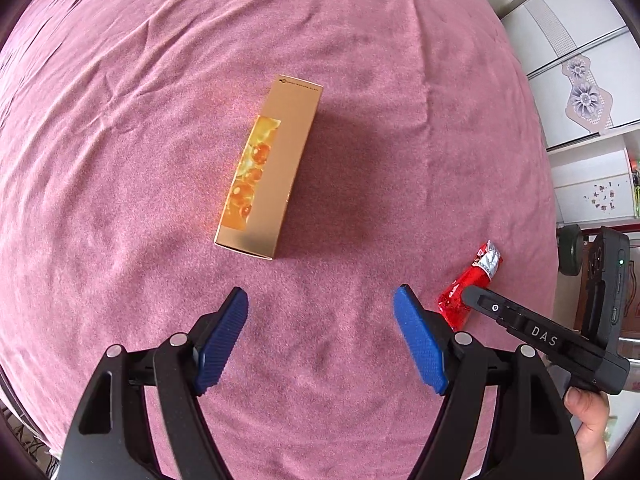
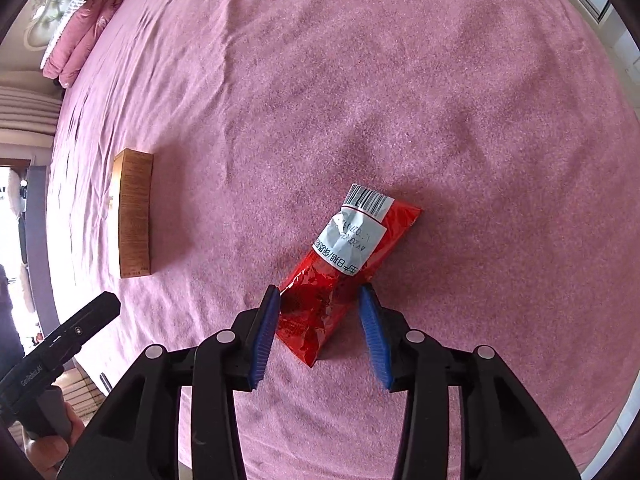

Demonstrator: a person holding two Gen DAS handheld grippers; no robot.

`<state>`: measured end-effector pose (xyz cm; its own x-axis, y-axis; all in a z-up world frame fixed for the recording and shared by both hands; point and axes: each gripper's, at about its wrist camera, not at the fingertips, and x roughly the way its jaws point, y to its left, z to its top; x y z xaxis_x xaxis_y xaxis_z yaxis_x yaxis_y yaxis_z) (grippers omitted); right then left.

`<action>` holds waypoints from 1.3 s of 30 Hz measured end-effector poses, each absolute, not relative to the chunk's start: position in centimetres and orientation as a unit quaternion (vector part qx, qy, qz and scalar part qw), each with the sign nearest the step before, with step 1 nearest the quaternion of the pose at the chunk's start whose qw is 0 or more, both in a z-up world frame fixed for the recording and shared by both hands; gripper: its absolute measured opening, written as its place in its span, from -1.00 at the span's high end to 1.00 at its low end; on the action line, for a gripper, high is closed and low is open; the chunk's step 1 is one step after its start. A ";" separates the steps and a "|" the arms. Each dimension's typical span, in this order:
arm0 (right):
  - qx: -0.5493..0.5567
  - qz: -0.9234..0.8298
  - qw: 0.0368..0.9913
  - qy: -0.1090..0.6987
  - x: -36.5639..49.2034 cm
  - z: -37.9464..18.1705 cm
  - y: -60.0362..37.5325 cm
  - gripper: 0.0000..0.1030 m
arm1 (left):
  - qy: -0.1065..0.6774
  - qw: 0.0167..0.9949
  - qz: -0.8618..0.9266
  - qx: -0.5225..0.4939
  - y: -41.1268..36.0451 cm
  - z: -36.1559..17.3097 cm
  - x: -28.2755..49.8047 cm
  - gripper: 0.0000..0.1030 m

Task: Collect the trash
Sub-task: 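Close the right tool on the red snack bag, then close the left tool on the gold box while the right tool holds the bag, then carry the gold box and red bag over the yellow bin and open both tools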

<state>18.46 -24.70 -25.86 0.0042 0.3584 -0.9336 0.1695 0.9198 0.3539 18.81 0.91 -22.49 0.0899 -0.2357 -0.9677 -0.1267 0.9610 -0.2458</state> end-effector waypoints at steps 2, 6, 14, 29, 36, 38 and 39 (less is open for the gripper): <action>0.186 0.067 0.683 0.703 18.9 -26.0 -24.5 0.16 | 0.673 0.726 -0.034 -0.136 1.3 -22.7 19.3 -0.46; 0.169 0.076 0.688 0.701 19.8 -26.0 -23.5 0.22 | 0.673 0.727 -0.027 -0.137 2.3 -23.0 20.1 -0.46; 0.120 0.136 0.708 0.683 21.4 -24.8 -20.0 0.37 | 0.672 0.729 -0.015 -0.128 3.8 -23.6 22.4 -0.46; 0.110 0.168 0.702 0.683 21.0 -23.8 -17.8 0.40 | 0.707 0.703 -0.028 -0.065 2.0 -27.5 25.0 0.26; 0.112 0.172 0.693 0.691 19.0 -23.6 -18.4 0.40 | 0.706 0.701 -0.051 -0.088 0.3 -26.8 23.2 0.26; 0.116 0.172 0.694 0.690 18.3 -23.3 -18.8 0.40 | 0.705 0.701 -0.058 -0.092 -0.3 -26.6 22.4 0.26; 0.117 0.171 0.694 0.689 18.0 -23.1 -19.1 0.40 | 0.705 0.700 -0.062 -0.096 -0.6 -26.4 21.9 0.26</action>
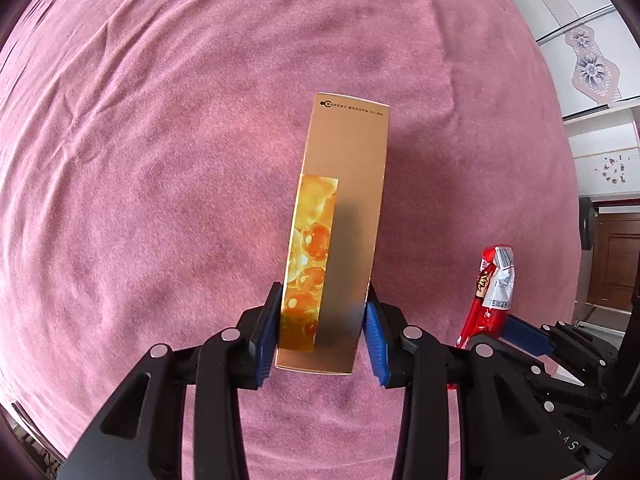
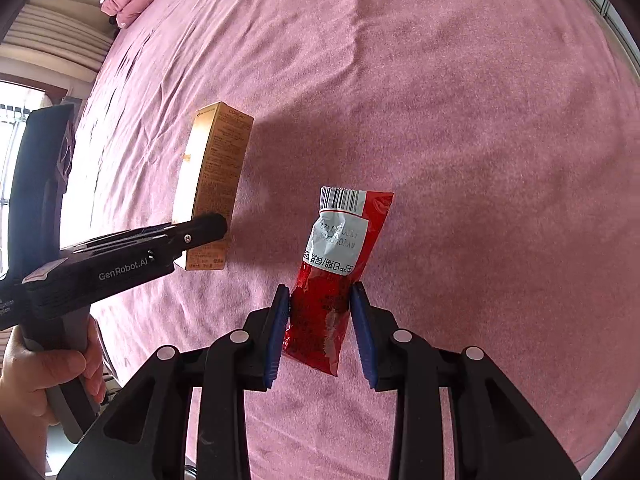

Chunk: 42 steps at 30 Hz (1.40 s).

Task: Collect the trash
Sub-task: 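Carry the gold box and red bag over the yellow bin and open both tools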

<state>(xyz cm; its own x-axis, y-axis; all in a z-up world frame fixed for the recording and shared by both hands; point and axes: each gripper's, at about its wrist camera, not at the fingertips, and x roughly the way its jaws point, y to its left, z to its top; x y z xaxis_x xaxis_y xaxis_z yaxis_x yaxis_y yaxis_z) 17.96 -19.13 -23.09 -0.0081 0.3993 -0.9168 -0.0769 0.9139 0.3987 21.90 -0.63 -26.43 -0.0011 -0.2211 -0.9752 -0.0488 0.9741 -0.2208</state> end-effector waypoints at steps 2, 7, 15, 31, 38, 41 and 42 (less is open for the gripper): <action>0.119 0.170 0.696 0.687 17.2 -22.7 -19.7 0.40 | 0.704 0.699 -0.071 -0.105 -1.4 -26.1 20.9 0.26; 0.123 0.162 0.702 0.683 14.9 -21.5 -21.8 0.40 | 0.703 0.695 -0.098 -0.111 -3.9 -25.1 17.5 0.26; 0.137 0.140 0.713 0.674 10.7 -19.6 -26.2 0.40 | 0.709 0.685 -0.132 -0.103 -8.7 -23.9 13.2 0.26; 0.193 0.070 0.722 0.660 1.2 -18.0 -40.0 0.40 | 0.721 0.660 -0.205 -0.052 -23.5 -23.4 8.3 0.26; 0.213 0.027 0.725 0.654 -1.5 -18.0 -47.5 0.40 | 0.720 0.649 -0.245 -0.018 -31.8 -23.0 6.5 0.26; 0.226 0.009 0.728 0.648 -2.2 -17.9 -50.4 0.40 | 0.720 0.644 -0.257 -0.004 -34.9 -23.1 6.3 0.25; 0.231 0.004 0.728 0.645 -2.5 -17.9 -51.4 0.40 | 0.720 0.643 -0.261 0.000 -36.1 -23.2 6.4 0.25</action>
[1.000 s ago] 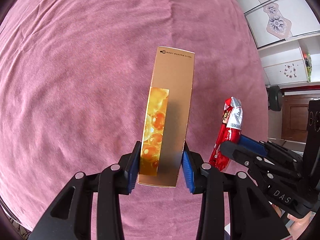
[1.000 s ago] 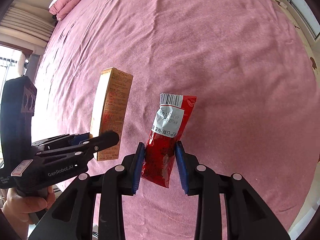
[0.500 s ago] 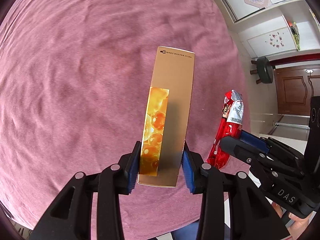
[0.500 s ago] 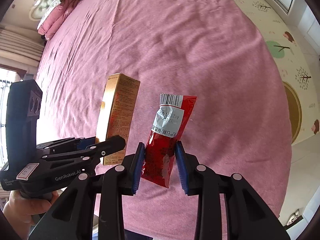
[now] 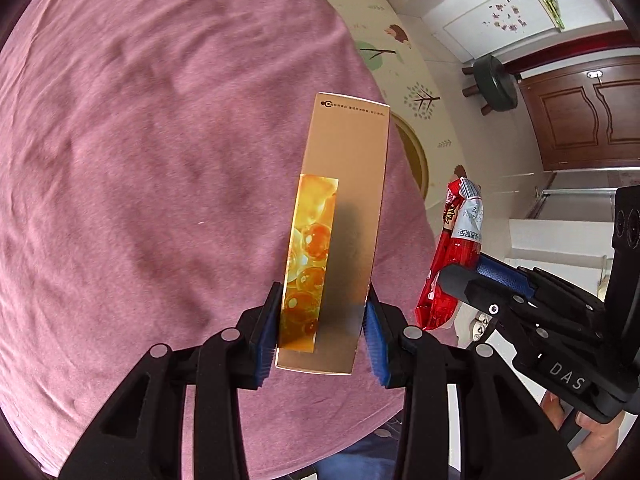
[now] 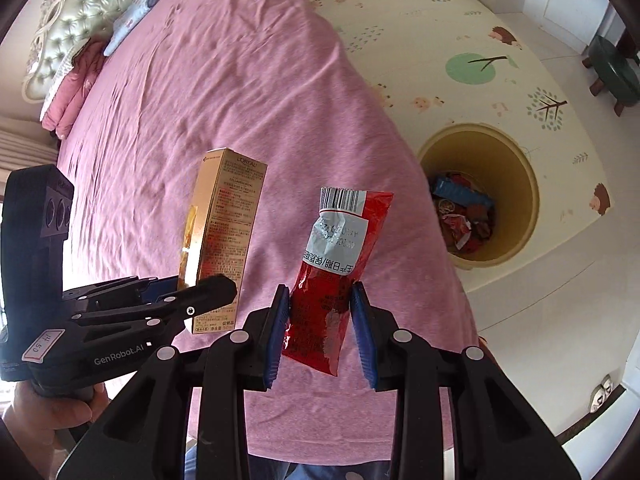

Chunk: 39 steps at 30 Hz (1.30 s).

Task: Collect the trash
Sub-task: 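Carry the gold box and red bag over the yellow bin and open both tools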

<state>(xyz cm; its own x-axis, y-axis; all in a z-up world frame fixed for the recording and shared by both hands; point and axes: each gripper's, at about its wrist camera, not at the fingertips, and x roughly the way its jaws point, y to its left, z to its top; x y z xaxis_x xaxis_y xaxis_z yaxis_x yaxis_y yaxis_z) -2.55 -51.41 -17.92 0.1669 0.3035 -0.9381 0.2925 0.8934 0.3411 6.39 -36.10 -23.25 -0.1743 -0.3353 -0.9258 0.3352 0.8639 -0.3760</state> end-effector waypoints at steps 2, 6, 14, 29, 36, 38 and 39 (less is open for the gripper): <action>0.240 -0.008 0.729 0.641 -3.0 -17.9 -53.2 0.40 | 0.721 0.640 -0.268 0.007 -38.1 -23.4 6.4 0.25; 0.257 -0.025 0.730 0.632 -3.6 -18.1 -56.6 0.40 | 0.719 0.634 -0.283 0.025 -41.9 -23.5 6.8 0.25; 0.279 -0.052 0.732 0.619 -3.5 -18.6 -62.3 0.40 | 0.721 0.618 -0.309 0.050 -48.0 -23.8 7.8 0.25; 0.274 -0.085 0.743 0.604 -2.2 -18.2 -70.2 0.39 | 0.701 0.607 -0.362 0.100 -56.2 -22.4 9.3 0.26; 0.274 -0.105 0.741 0.604 -1.6 -17.8 -72.7 0.13 | 0.688 0.616 -0.368 0.109 -58.6 -22.1 10.1 -0.30; 0.274 -0.107 0.739 0.606 -1.6 -17.8 -73.0 0.13 | 0.691 0.615 -0.364 0.109 -58.9 -22.3 10.3 -0.34; 0.274 -0.107 0.739 0.606 -1.6 -17.8 -73.0 0.13 | 0.694 0.613 -0.362 0.109 -58.8 -22.3 10.4 -0.35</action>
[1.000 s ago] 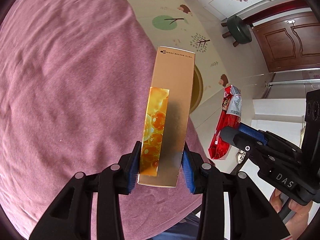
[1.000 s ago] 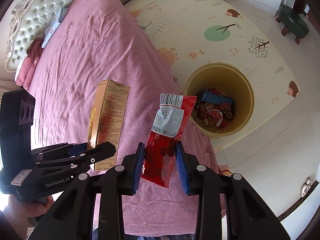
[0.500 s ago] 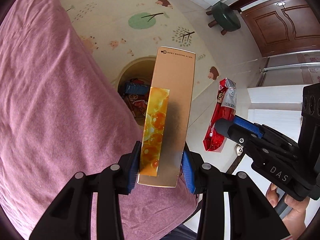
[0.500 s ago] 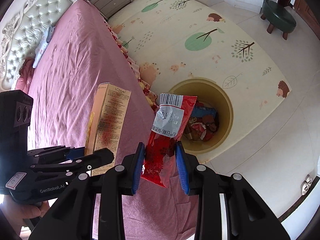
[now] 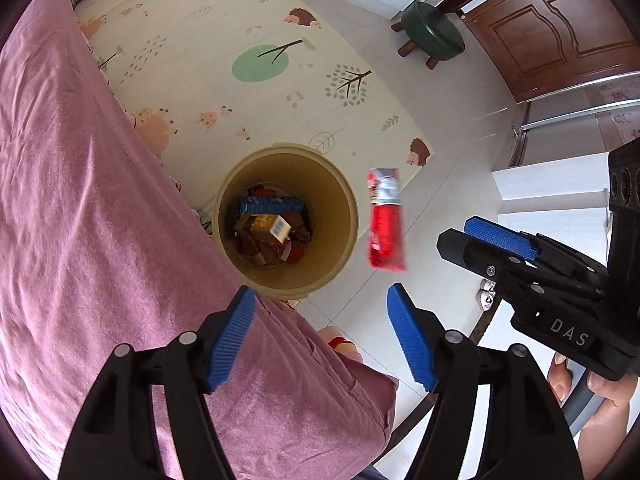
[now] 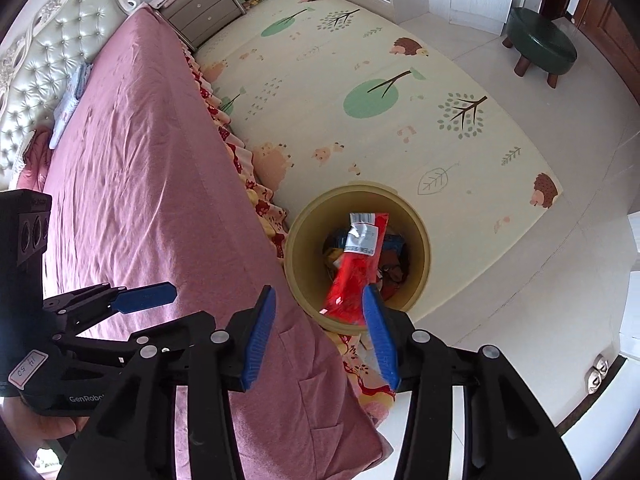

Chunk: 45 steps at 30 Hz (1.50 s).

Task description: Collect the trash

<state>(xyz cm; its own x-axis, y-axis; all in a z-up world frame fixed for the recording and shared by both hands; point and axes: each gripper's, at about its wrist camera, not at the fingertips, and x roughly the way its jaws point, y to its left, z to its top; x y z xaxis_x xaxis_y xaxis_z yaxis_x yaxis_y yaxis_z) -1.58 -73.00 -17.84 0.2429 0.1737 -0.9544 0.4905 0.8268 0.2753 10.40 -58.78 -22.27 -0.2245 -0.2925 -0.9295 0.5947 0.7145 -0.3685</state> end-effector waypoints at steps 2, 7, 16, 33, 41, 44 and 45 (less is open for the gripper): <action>0.274 -0.108 0.738 0.607 -1.6 -17.9 -72.8 0.13 | 0.697 0.611 -0.359 0.108 -58.6 -22.4 10.5 -0.35; 0.274 -0.101 0.737 0.610 -1.6 -17.8 -71.5 0.13 | 0.701 0.611 -0.352 0.110 -57.6 -22.4 10.5 -0.35; 0.257 -0.079 0.742 0.614 -1.0 -16.1 -68.2 0.13 | 0.693 0.626 -0.340 0.108 -54.1 -21.0 10.1 -0.35; 0.204 0.005 0.740 0.641 -0.2 -13.6 -52.0 0.13 | 0.701 0.672 -0.237 0.032 -35.7 -18.8 6.6 -0.37; 0.173 0.061 0.738 0.649 -0.1 -12.6 -43.5 0.13 | 0.701 0.689 -0.185 -0.019 -26.1 -18.2 3.8 -0.37; 0.161 0.080 0.739 0.649 0.2 -12.0 -41.0 0.13 | 0.700 0.692 -0.173 -0.033 -23.7 -18.1 3.0 -0.37; 0.157 0.084 0.740 0.649 0.2 -11.8 -40.3 0.13 | 0.699 0.694 -0.168 -0.038 -22.9 -18.0 2.8 -0.37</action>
